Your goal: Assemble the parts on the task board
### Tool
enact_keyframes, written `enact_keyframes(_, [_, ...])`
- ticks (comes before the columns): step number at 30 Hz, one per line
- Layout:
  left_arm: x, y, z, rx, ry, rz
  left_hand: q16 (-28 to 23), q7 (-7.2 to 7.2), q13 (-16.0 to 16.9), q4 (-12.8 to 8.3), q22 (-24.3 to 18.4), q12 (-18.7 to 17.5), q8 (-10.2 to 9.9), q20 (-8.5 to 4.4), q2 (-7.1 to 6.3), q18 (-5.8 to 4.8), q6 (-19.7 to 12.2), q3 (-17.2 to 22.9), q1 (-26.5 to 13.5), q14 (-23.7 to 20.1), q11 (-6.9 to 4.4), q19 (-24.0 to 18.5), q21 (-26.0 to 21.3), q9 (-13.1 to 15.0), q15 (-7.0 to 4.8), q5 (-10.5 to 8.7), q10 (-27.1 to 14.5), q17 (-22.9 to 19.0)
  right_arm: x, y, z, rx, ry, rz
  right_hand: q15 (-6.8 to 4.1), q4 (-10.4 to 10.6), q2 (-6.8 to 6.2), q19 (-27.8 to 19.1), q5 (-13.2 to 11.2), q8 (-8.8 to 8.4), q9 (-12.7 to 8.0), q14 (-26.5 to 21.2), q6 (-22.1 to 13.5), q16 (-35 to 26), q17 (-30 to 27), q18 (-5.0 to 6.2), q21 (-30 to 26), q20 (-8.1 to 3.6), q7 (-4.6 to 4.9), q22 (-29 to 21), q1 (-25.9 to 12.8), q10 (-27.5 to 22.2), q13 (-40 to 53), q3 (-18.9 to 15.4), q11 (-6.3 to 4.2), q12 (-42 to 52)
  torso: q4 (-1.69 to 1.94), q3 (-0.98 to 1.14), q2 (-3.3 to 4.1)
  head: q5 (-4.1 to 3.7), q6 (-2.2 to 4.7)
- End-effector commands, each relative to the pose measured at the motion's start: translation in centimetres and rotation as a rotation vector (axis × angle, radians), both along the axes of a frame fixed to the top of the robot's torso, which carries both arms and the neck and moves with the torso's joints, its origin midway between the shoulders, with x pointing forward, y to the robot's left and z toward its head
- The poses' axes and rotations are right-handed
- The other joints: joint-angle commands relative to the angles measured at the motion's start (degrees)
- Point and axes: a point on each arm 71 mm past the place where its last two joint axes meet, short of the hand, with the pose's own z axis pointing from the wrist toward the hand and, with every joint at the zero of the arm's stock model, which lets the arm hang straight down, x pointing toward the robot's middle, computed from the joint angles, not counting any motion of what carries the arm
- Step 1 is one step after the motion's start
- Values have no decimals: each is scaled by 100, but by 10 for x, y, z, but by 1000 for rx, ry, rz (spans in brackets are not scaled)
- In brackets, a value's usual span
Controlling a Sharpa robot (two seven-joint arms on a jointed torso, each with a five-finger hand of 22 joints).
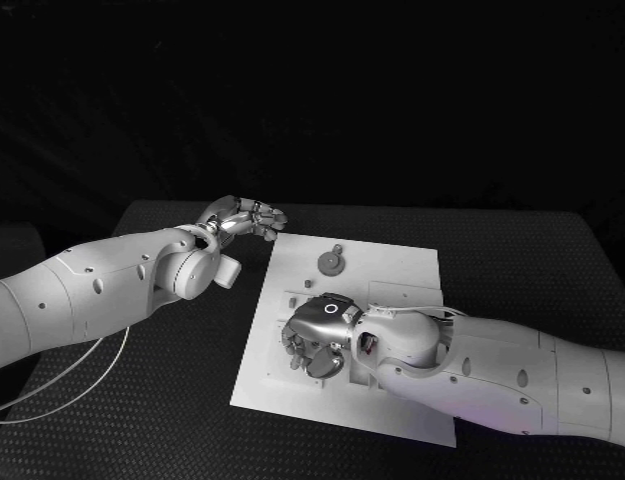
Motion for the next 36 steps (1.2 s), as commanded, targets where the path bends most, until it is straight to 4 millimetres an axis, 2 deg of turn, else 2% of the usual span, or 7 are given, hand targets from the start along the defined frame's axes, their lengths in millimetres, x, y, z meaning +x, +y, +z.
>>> enact_keyframes(1, [0, -2, 1, -11, -5, -14, -32, -3, -10, 31, 7, -20, 10, -9, 1, 75, -37, 5, 20, 48, 12, 43, -25, -9, -5, 0, 24, 7, 0, -2, -3, -31, -3, 0, -80, -12, 64, 0, 17, 25, 6, -29, 39, 14, 0, 182, 35, -32, 2, 10, 40, 197, 13, 24, -113, 23, -6, 5, 0, 14, -5])
enact_keyframes(11, [0, -3, 1, -12, -5, -14, -36, -3, -11, 33, 9, -22, 11, -9, 2, 75, -38, 4, 19, 49, 12, 44, -28, -10, -4, 0, 24, 14, -2, 4, -2, -36, -21, 11, -80, -18, 59, -2, 17, 24, 12, -30, 37, 15, 0, 182, 36, -33, 2, 12, 35, 192, 15, 25, -112, 26, 0, -3, 0, 4, 5])
enact_keyframes(20, [0, -3, 1, -11, -4, -15, -40, -2, -11, 35, 12, -24, 12, -9, 1, 74, -40, 2, 17, 49, 13, 45, -31, -12, -4, -1, 24, 20, -7, 11, -2, -44, -14, 35, -78, -2, -31, -15, 52, 12, 36, -27, 52, 19, -8, 182, 34, -22, 0, 21, 3, 179, 29, 140, -110, 49, 0, -10, -1, 0, 23])
enact_keyframes(26, [0, -2, 1, -10, -4, -12, -42, -2, -12, 36, 13, -25, 11, -9, 0, 74, -42, 1, 17, 50, 13, 46, -32, -13, -4, -1, 24, 23, -11, 14, -5, -59, 0, 49, -69, -14, -48, -30, 120, -17, 34, -31, 58, 15, -21, 182, 37, -7, 3, 32, -54, 155, 27, 178, -101, 51, -1, -15, 0, -4, 1])
enact_keyframes(31, [0, -2, 1, -10, -3, -13, -44, -1, -12, 36, 14, -25, 12, -9, -1, 74, -43, 1, 17, 50, 13, 46, -33, -13, -4, -1, 24, 26, -15, 14, -10, -73, 16, 58, -61, -42, -78, -46, 258, -49, 34, -41, 58, 13, -34, 182, 41, 3, 7, 45, -114, 130, 24, 171, -95, 54, 0, -12, -2, -9, 13])
enact_keyframes(36, [0, -1, 1, -9, -3, -10, -45, -1, -12, 36, 15, -26, 12, -9, -1, 74, -43, 1, 17, 50, 13, 46, -34, -14, -4, -1, 24, 28, -15, 14, -12, -73, 31, 57, -31, -76, -204, -95, 614, -117, 36, -80, -8, 4, -57, 182, 44, 18, 37, 70, -264, 31, 7, -146, -65, 29, -5, -3, 2, -3, 2])
